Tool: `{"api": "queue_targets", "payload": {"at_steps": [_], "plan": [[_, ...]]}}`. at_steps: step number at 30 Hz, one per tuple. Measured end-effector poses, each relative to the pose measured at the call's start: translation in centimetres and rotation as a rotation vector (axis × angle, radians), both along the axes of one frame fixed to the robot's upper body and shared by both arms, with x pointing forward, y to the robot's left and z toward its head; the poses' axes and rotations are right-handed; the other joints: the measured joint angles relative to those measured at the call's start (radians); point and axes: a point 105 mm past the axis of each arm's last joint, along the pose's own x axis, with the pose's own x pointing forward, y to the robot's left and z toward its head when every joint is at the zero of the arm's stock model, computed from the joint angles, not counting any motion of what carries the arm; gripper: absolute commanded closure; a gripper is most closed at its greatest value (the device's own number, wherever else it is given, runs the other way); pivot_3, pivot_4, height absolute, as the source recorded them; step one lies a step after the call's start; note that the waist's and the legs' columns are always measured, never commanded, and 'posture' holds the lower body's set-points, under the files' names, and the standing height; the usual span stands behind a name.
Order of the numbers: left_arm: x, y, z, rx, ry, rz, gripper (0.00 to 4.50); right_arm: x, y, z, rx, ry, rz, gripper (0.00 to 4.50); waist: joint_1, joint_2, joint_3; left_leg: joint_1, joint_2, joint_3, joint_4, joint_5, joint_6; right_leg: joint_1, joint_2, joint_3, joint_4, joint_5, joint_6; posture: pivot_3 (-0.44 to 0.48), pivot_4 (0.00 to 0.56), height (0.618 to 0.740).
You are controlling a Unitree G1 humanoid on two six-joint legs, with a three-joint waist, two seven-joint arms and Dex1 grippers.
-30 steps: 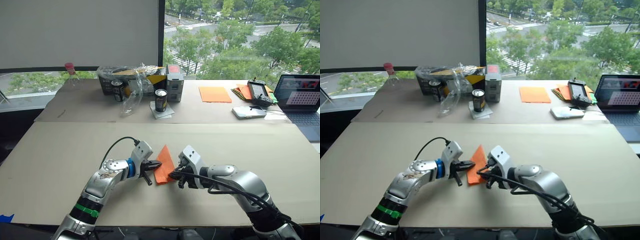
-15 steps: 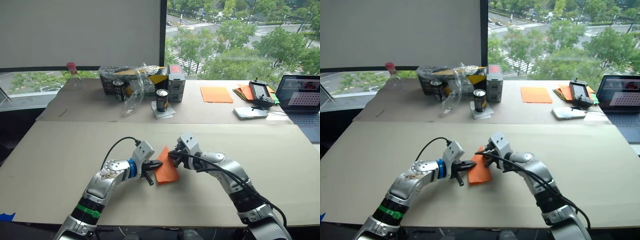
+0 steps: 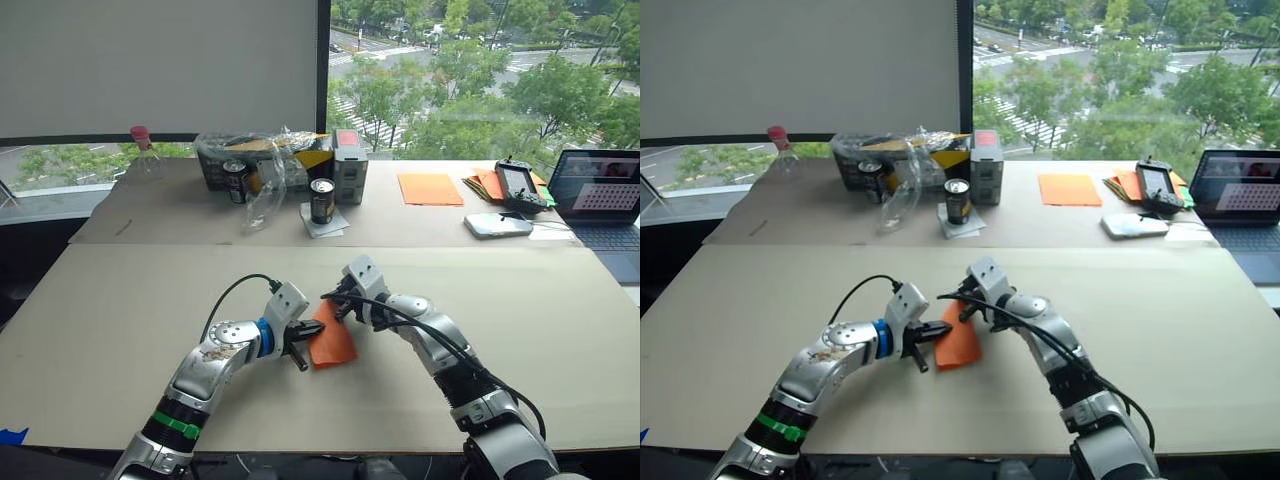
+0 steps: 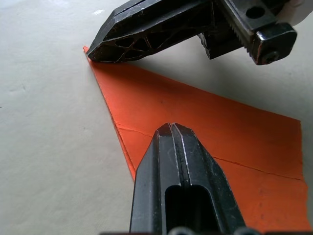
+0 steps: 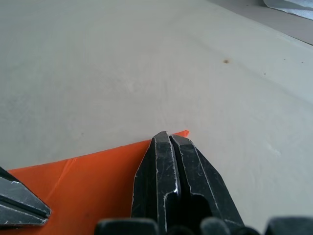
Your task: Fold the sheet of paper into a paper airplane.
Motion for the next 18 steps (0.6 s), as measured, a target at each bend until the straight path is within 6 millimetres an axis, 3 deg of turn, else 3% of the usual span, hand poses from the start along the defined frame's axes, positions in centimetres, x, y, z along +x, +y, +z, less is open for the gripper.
{"api": "queue_targets", "payload": {"at_steps": [12,18], "plan": [[0.0,-0.1,0.0,0.002,-0.004,-0.002,4.50,1.3,-0.2,0.3,0.014,-0.032,-0.052,4.46,0.000,0.000,0.000,-0.001,0.000,0.000,0.000,0.000,0.000,-0.001,0.000,0.000,0.000,0.000,0.000,0.000,0.150,0.732],[0.0,0.0,0.1,0.004,-0.008,-0.002,4.50,-0.1,-0.8,2.3,0.065,-0.094,0.006,4.46,0.001,0.000,0.000,-0.001,0.000,0.000,0.000,0.000,0.000,-0.001,0.000,0.000,0.000,0.000,0.000,0.000,0.150,0.732]]}}
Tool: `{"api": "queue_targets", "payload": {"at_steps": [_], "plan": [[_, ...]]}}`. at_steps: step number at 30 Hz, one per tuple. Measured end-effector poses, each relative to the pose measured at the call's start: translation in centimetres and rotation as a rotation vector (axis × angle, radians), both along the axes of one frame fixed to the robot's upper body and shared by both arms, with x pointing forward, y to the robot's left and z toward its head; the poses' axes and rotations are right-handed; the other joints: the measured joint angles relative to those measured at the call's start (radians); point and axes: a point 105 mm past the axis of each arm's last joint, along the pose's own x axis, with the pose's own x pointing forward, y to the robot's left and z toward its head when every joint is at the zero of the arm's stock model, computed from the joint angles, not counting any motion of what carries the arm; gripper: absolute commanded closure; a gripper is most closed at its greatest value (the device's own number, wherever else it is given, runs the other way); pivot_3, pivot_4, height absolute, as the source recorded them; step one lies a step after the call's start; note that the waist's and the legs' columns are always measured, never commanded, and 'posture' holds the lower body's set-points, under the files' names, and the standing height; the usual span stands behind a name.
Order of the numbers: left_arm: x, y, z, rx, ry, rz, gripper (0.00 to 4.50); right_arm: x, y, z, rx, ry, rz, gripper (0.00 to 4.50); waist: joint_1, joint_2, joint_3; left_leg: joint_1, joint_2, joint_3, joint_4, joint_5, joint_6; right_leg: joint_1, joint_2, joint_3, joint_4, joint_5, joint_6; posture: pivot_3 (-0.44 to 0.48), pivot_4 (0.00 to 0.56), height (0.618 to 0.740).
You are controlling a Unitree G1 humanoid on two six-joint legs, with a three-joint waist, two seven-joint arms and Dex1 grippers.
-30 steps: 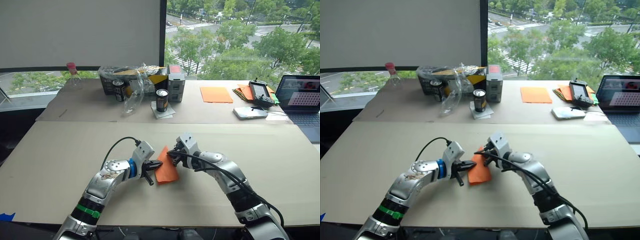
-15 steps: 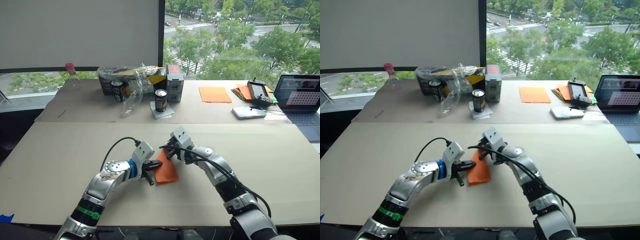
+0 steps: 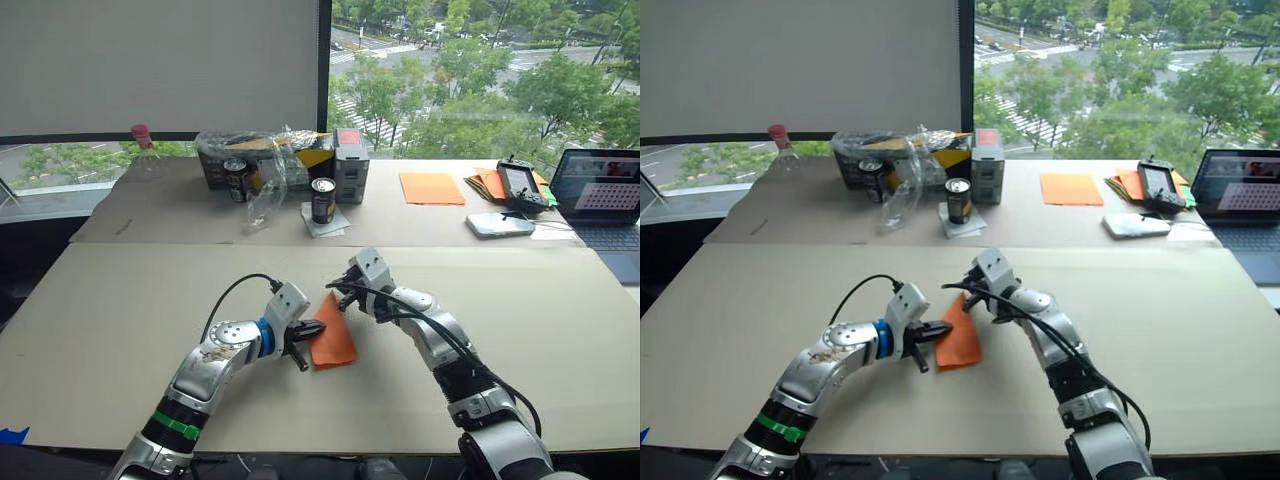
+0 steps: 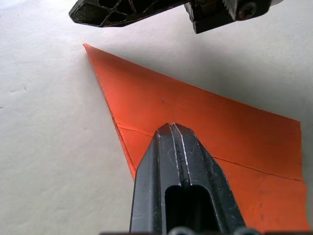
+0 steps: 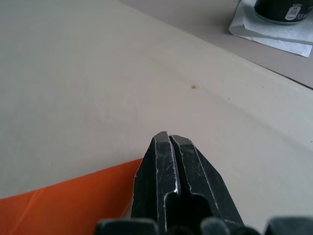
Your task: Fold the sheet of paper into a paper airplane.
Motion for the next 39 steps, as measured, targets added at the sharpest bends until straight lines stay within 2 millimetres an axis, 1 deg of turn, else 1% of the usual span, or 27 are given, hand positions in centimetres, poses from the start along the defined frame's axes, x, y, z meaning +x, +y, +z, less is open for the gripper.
{"api": "queue_targets", "payload": {"at_steps": [2,9,13,19,20,26,33,37,39], "plan": [[0.0,0.0,0.0,0.000,0.000,0.000,4.50,-0.3,0.0,-0.1,-0.010,0.003,0.014,4.46,0.000,0.000,0.000,0.000,0.000,0.000,0.000,0.000,0.000,0.000,0.000,0.000,0.000,0.000,0.000,0.000,0.150,0.732],[0.2,-0.3,0.0,-0.005,-0.002,-0.011,4.50,-1.0,0.1,-2.4,-0.069,0.068,0.034,4.46,0.000,0.000,0.000,0.000,0.000,0.000,0.000,0.000,0.000,0.000,0.000,0.000,0.000,0.000,0.000,0.000,0.150,0.732],[0.3,-0.3,0.0,-0.005,-0.001,-0.014,4.50,-1.3,0.0,-2.5,-0.075,0.066,0.038,4.46,0.001,0.000,0.000,0.000,0.000,0.000,0.000,0.000,0.000,0.000,0.000,0.000,0.000,0.000,0.000,0.000,0.150,0.732],[0.3,-0.4,-0.1,-0.007,0.002,-0.019,4.50,-3.5,-0.6,-3.1,-0.077,0.070,0.043,4.46,0.003,0.000,0.000,0.001,0.000,0.000,0.000,0.000,0.000,0.001,0.000,0.000,-0.001,-0.001,0.002,0.000,0.150,0.732],[0.4,-0.4,-0.1,-0.007,0.003,-0.021,4.50,-3.9,-0.8,-3.2,-0.083,0.069,0.044,4.46,0.003,0.000,0.000,0.000,0.000,0.000,0.000,0.000,0.000,0.001,0.000,0.000,-0.001,-0.003,0.005,0.000,0.150,0.732],[0.6,-0.8,-0.1,-0.008,0.001,-0.044,4.50,-6.5,-2.2,-3.7,-0.147,0.076,0.063,4.46,0.009,0.000,0.000,0.001,-0.001,0.000,0.000,0.000,0.000,0.002,-0.001,0.000,-0.001,-0.005,0.008,0.000,0.150,0.732],[1.1,-1.4,-0.1,-0.006,-0.011,-0.068,4.50,-10.2,-3.8,-4.2,-0.213,0.111,0.089,4.46,0.018,-0.001,-0.001,0.001,-0.001,0.000,0.000,0.000,0.000,0.003,-0.001,0.000,-0.003,-0.005,0.009,0.000,0.150,0.732],[1.0,-1.6,-0.2,-0.006,-0.009,-0.083,4.50,-11.4,-4.1,-4.2,-0.219,0.125,0.098,4.46,0.020,-0.001,-0.001,0.001,-0.001,0.000,0.000,0.000,0.000,0.003,-0.001,0.000,-0.003,-0.006,0.009,0.000,0.150,0.732],[1.0,-1.7,-0.3,-0.007,-0.010,-0.091,4.50,-11.7,-4.4,-4.0,-0.225,0.118,0.097,4.46,0.023,-0.001,-0.001,0.000,-0.001,0.000,0.000,0.000,0.000,0.003,-0.001,0.000,-0.004,-0.006,0.009,0.000,0.150,0.732]]}}
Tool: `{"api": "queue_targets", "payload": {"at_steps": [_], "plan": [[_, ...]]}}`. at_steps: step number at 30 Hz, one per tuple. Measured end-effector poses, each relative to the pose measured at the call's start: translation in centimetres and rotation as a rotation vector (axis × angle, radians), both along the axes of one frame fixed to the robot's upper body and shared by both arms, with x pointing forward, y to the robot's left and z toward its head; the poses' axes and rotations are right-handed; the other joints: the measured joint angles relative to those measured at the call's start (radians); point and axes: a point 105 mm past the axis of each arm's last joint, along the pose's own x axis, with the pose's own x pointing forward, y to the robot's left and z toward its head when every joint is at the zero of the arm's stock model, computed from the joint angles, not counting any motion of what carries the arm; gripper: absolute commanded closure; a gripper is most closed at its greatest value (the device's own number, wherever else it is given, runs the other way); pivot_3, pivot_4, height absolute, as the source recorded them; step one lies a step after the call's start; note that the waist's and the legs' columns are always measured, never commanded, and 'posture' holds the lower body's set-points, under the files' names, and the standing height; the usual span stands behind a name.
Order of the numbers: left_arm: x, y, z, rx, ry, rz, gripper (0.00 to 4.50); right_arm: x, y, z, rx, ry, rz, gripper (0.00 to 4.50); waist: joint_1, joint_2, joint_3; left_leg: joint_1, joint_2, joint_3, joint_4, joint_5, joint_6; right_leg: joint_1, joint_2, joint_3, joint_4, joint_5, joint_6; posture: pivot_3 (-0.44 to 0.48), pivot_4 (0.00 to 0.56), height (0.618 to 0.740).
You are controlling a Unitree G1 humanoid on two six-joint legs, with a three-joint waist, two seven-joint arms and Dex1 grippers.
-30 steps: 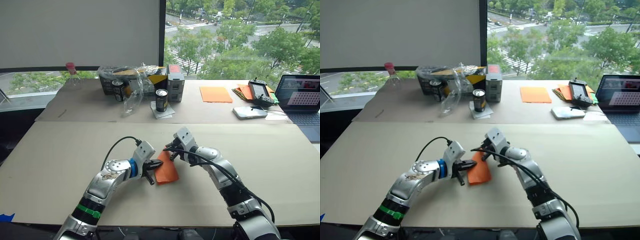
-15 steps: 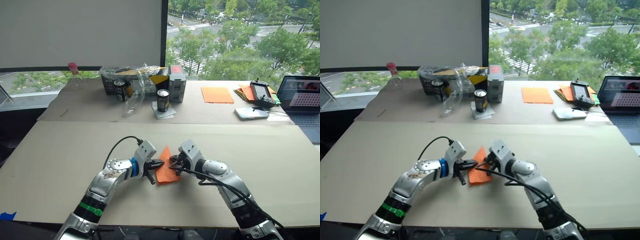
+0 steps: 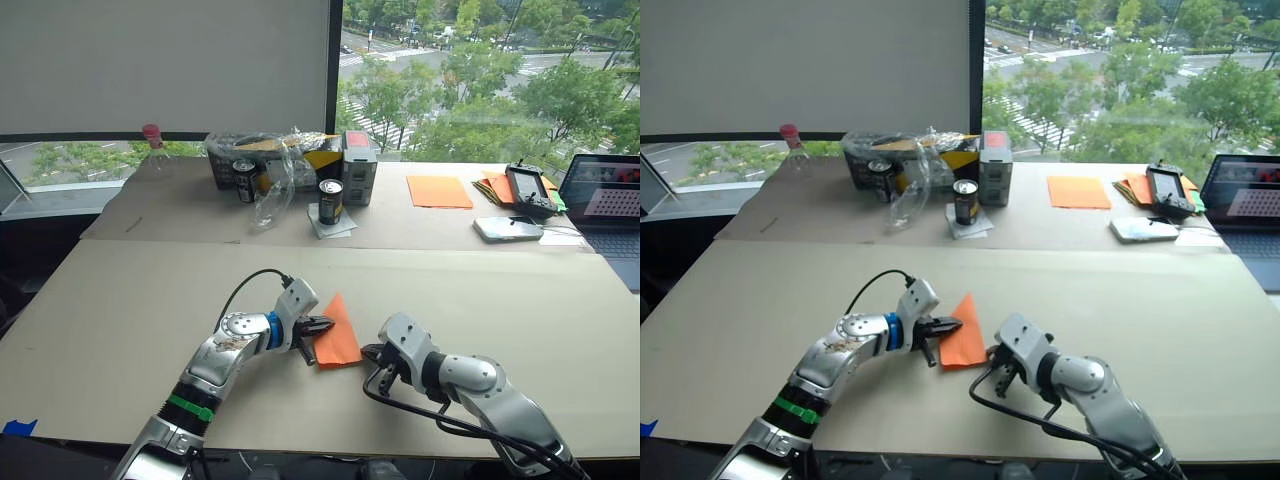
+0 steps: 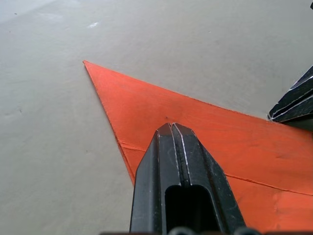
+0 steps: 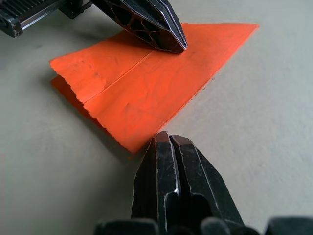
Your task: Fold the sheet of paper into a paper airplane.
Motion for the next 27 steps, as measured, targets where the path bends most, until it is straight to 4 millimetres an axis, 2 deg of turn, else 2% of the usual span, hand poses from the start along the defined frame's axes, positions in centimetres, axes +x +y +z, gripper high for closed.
{"api": "queue_targets", "payload": {"at_steps": [4,9,14,17,27], "plan": [[0.1,-0.2,-0.1,0.001,0.003,-0.009,4.50,0.6,-0.4,0.3,0.016,0.001,-0.026,4.46,0.004,0.000,0.000,0.000,0.000,0.000,0.000,0.000,0.000,0.000,0.000,0.000,-0.001,0.000,0.000,0.000,0.150,0.732],[0.2,-0.5,0.0,-0.004,-0.005,-0.019,4.50,3.6,-1.1,1.5,-0.005,-0.064,-0.081,4.46,0.005,0.000,0.000,-0.001,0.000,0.000,0.000,0.000,0.000,-0.001,0.000,0.000,-0.001,0.000,0.000,0.000,0.150,0.732],[0.1,-0.5,0.0,-0.002,-0.008,-0.022,4.50,5.1,0.4,1.2,0.030,-0.058,-0.045,4.46,0.005,0.000,0.000,-0.001,0.000,0.000,0.000,0.000,0.000,-0.001,0.000,0.000,-0.001,0.001,-0.001,0.000,0.150,0.732],[0.1,-0.5,0.0,-0.001,-0.009,-0.023,4.50,5.1,0.9,0.9,0.034,-0.054,-0.009,4.46,0.005,0.000,0.000,-0.001,0.000,0.000,0.000,0.000,0.000,-0.001,0.000,0.000,-0.002,0.001,-0.001,0.000,0.150,0.732],[0.1,-0.5,0.0,0.002,-0.009,-0.023,4.50,4.2,0.5,0.7,-0.002,-0.057,0.085,4.46,0.004,0.000,0.000,-0.001,0.000,0.000,0.000,0.000,0.000,0.000,0.000,0.000,-0.002,0.001,-0.001,0.000,0.150,0.732]]}}
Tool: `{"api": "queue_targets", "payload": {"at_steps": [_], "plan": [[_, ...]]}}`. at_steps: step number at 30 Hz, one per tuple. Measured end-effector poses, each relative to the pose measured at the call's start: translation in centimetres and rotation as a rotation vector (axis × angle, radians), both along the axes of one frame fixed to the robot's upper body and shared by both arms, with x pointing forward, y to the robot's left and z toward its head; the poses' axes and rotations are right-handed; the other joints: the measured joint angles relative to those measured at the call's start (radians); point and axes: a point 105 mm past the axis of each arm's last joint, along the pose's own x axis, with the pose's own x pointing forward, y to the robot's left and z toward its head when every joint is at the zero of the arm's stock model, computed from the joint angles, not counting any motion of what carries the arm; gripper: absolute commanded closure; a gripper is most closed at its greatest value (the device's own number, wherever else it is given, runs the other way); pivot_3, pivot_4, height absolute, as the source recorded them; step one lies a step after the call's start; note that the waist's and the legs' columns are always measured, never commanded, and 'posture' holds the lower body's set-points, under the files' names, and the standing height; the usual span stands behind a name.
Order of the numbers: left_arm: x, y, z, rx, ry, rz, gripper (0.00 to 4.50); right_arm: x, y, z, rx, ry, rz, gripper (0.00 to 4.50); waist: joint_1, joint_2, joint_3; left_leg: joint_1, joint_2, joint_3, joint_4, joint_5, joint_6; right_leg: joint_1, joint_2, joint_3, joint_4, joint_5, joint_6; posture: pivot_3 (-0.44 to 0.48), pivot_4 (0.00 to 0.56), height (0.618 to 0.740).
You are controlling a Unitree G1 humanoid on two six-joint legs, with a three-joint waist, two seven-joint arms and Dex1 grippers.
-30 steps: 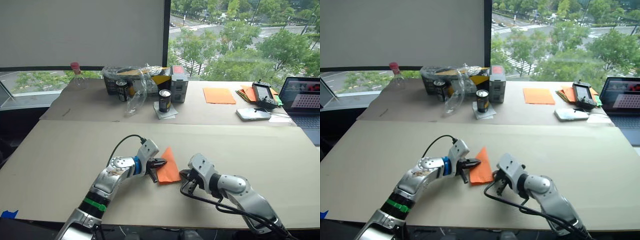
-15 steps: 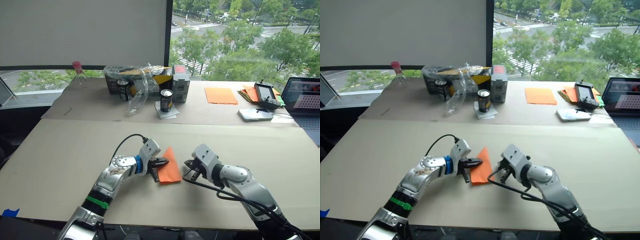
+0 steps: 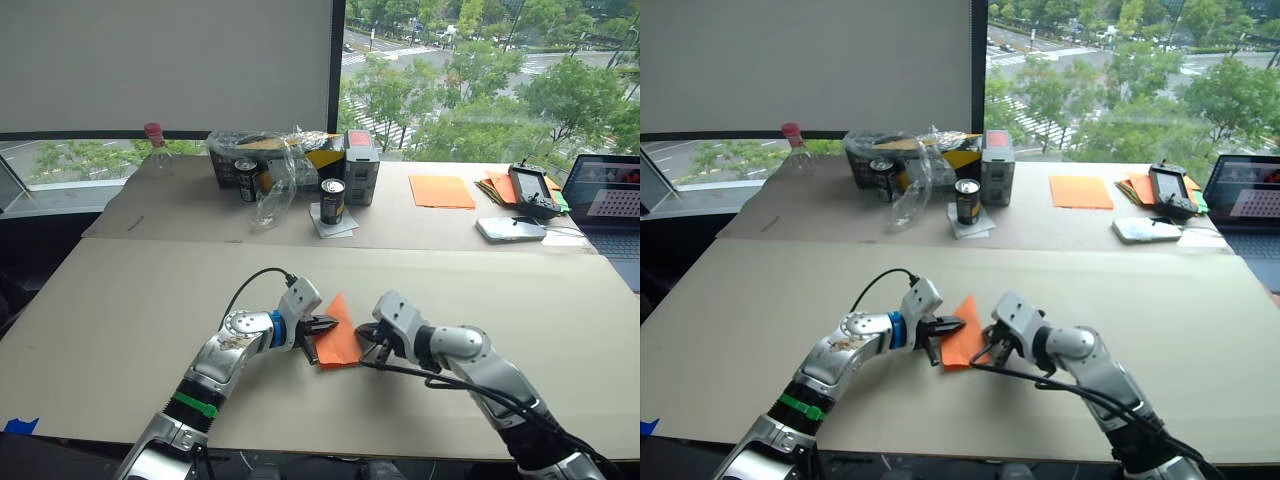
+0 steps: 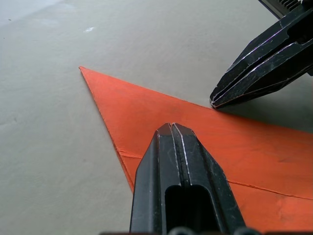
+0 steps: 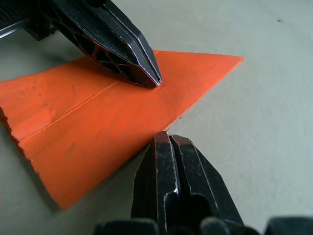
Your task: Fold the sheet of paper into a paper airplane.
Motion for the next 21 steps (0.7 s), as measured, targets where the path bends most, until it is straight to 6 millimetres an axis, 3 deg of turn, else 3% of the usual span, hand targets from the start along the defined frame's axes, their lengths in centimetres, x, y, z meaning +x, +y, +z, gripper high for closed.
{"api": "queue_targets", "payload": {"at_steps": [12,21], "plan": [[0.0,-0.1,0.0,0.000,0.000,-0.002,4.50,0.9,1.1,1.9,0.056,-0.029,0.002,4.46,0.001,0.000,0.000,0.000,0.000,0.000,0.000,0.000,0.000,0.000,0.000,0.000,0.001,0.000,-0.001,0.000,0.150,0.732],[0.0,0.0,0.0,0.002,-0.001,0.000,4.50,-0.1,1.2,0.1,0.019,0.033,0.030,4.46,0.000,0.000,0.000,0.000,0.000,0.000,0.000,0.000,0.000,0.000,0.000,0.000,0.001,0.000,0.000,0.000,0.150,0.732]]}}
